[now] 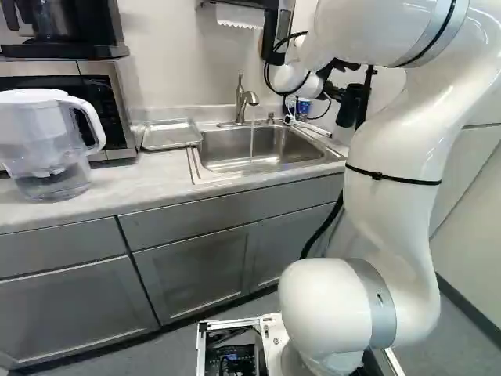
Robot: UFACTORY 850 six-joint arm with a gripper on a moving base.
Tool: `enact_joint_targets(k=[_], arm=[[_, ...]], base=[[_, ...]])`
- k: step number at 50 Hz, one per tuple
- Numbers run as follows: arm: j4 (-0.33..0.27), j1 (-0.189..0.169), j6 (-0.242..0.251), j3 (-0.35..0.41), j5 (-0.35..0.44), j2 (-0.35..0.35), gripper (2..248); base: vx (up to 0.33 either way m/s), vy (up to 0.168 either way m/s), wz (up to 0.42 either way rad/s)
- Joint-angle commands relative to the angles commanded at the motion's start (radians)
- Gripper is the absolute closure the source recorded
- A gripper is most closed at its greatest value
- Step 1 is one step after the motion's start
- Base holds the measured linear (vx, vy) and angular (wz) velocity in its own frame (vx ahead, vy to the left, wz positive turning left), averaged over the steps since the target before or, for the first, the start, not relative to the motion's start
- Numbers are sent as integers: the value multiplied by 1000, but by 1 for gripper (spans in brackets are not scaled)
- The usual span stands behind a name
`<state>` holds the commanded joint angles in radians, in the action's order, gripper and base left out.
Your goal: Rinse the cup and place it in the tray
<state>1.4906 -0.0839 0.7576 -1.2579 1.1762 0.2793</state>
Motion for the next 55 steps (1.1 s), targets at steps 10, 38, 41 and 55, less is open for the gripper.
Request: enact_joint_targets(k=[10, 38, 41, 55], arm=[[-85, 0, 0, -15, -37, -11, 126], [-314, 14, 0, 54, -202, -110, 126], [-337, 14, 0, 56, -223, -111, 126], [-439, 14, 0, 56, -320, -111, 126]], base=[[0, 0, 0], [0, 0, 0], [0, 0, 0], [0, 0, 0]])
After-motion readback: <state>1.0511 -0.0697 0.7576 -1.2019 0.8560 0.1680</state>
